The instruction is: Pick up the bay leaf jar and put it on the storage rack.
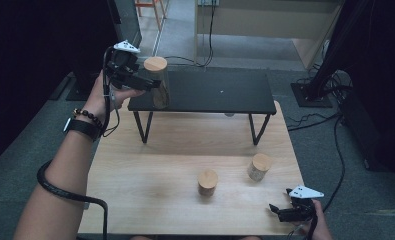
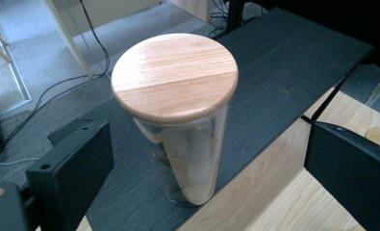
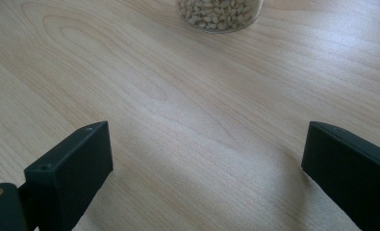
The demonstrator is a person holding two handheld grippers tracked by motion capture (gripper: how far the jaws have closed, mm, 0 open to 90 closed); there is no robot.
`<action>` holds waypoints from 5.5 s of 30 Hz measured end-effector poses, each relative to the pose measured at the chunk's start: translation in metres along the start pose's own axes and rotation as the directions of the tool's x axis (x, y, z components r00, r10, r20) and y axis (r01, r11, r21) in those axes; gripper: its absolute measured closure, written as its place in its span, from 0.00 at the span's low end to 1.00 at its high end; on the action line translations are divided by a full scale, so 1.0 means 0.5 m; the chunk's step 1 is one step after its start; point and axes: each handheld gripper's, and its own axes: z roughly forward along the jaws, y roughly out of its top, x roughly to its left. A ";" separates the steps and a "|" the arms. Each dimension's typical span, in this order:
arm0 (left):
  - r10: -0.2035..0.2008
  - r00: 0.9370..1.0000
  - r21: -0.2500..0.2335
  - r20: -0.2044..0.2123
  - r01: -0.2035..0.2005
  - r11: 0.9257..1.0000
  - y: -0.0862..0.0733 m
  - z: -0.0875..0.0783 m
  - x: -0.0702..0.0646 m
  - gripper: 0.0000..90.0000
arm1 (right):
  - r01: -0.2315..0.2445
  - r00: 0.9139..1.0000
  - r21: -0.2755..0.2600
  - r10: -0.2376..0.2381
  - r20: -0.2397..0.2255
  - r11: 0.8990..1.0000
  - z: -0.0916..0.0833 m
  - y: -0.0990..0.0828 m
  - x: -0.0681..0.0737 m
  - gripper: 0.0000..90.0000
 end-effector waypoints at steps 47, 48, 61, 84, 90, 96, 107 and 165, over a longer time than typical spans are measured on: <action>-0.005 1.000 -0.037 -0.030 0.004 0.999 -0.156 -0.048 -0.054 0.04 | -0.003 1.000 0.000 0.003 0.005 1.000 0.000 0.000 0.002 0.04; -0.002 1.000 -0.038 -0.030 0.001 0.999 -0.159 -0.049 -0.056 0.04 | -0.004 1.000 0.000 0.004 0.005 1.000 0.000 0.000 0.002 0.04; 0.002 1.000 -0.045 -0.031 -0.003 0.999 -0.204 -0.053 -0.077 0.04 | -0.005 1.000 0.003 0.005 0.010 1.000 0.000 0.001 0.004 0.04; -0.034 0.999 -0.064 -0.032 0.032 0.997 -0.271 -0.050 -0.081 0.04 | -0.005 1.000 0.003 0.005 0.012 1.000 0.000 0.001 0.005 0.04; -0.037 0.999 -0.065 -0.033 0.035 0.997 -0.287 -0.048 -0.084 0.04 | -0.007 1.000 0.003 0.007 0.013 1.000 0.001 0.001 0.005 0.04; -0.040 0.999 -0.059 -0.035 0.038 0.998 -0.307 -0.042 -0.090 0.04 | -0.006 1.000 0.005 0.006 0.013 1.000 0.000 0.002 0.005 0.04; -0.053 0.998 -0.051 -0.037 0.051 0.997 -0.343 -0.036 -0.103 0.04 | -0.004 1.000 0.004 0.004 0.014 1.000 0.000 0.001 0.006 0.04; -0.127 0.991 -0.037 -0.039 0.126 0.991 -0.536 0.007 -0.131 0.04 | -0.004 1.000 0.011 0.004 0.018 1.000 0.002 0.004 0.006 0.04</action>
